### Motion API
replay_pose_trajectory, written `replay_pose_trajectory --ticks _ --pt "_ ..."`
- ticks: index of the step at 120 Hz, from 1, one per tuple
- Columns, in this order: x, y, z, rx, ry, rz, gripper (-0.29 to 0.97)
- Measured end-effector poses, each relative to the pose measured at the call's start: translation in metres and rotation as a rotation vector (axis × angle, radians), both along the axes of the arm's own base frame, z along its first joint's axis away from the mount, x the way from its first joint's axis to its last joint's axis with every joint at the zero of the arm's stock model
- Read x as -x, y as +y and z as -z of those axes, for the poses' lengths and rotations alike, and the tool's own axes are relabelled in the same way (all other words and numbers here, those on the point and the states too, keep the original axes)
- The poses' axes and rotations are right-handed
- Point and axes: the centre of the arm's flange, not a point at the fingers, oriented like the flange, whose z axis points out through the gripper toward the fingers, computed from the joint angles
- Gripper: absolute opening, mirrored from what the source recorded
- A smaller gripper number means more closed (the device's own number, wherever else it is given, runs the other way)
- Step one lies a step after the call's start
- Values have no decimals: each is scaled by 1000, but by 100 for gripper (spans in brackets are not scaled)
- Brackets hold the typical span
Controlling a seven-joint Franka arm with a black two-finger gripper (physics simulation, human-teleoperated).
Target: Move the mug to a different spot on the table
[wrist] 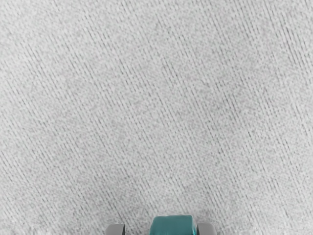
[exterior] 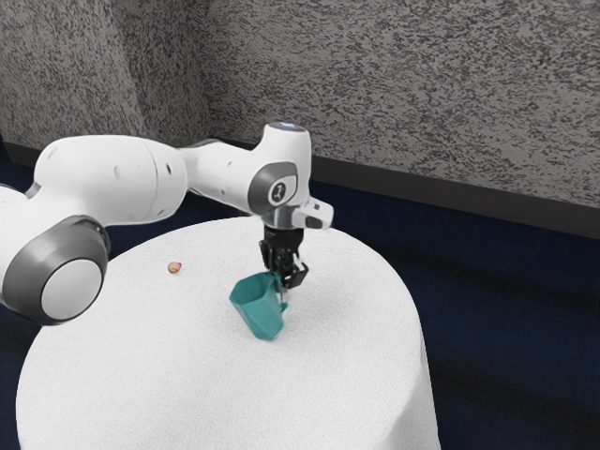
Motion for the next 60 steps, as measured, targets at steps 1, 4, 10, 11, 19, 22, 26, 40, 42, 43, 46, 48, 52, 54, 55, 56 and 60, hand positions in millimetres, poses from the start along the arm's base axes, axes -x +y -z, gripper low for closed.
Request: replay_pose_trajectory --ticks 1,4,10,11,19,22,26,40,42,43,46,48,52,54,55,56,60 --pt "0 0 -1 -4 4 1 7" --pt "1 1 -3 -16 19 2 7" --pt "2 0 -10 -39 43 6 6" --pt "2 -1 -11 -43 48 6 5" --pt "4 0 -20 -67 82 3 3" --pt "5 0 -23 -74 96 0 3" --pt "6 2 -26 -83 116 -6 3" --pt "13 18 -30 -109 186 -41 -1" --pt "14 20 -29 -113 195 -46 -2" --pt "15 21 -29 -115 200 -49 -2" --pt "17 25 -27 -122 214 -56 -3" --pt "18 27 -25 -126 223 -60 -4" --pt "20 30 -23 -134 240 -67 -5" --pt "21 33 -22 -138 247 -72 -5" --pt "21 34 -22 -140 250 -74 -5" --pt "21 35 -21 -142 253 -77 -6" --pt "23 40 -17 -152 270 -85 -6"
